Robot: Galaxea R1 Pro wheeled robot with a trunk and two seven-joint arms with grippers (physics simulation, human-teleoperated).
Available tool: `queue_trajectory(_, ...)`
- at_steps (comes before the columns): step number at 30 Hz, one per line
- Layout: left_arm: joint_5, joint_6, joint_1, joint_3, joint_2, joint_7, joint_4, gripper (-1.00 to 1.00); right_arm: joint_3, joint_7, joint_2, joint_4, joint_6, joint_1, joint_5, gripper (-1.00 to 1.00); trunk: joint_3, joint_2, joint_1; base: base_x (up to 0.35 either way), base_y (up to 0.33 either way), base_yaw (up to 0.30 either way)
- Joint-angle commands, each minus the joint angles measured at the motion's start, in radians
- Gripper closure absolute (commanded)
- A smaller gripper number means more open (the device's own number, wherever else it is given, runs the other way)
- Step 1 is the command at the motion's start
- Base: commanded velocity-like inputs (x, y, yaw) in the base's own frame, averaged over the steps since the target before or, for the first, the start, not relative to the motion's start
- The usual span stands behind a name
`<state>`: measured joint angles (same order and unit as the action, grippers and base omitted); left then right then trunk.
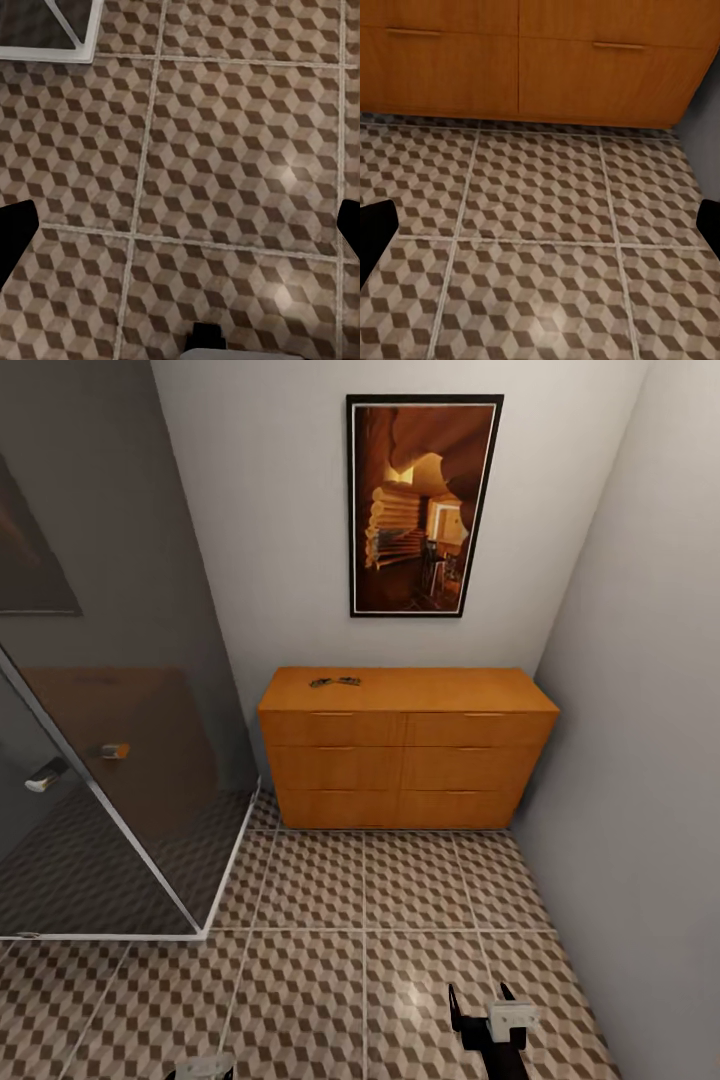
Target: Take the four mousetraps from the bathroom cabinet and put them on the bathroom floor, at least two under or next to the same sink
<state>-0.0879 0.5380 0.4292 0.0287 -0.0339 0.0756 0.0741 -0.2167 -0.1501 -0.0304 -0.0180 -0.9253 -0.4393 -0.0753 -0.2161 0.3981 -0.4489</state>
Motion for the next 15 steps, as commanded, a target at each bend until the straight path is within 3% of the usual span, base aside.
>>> queue_trajectory(1, -0.009, 0.007, 0.002, 0.004, 0.0, -0.002, 0.004, -1.0, -0.009, -0.003, 0.0, 0.001, -0.003, -0.001, -0.008, -1.0, -0.002, 0.002, -0.001, 0.288, 0.0, -0.001)
queue_trajectory(15, -0.009, 0.007, 0.002, 0.004, 0.0, -0.002, 0.004, -1.0, -0.009, 0.0, 0.001, 0.001, -0.004, -0.001, -0.006, -1.0, -0.002, 0.002, -0.001, 0.288, 0.0, 0.0)
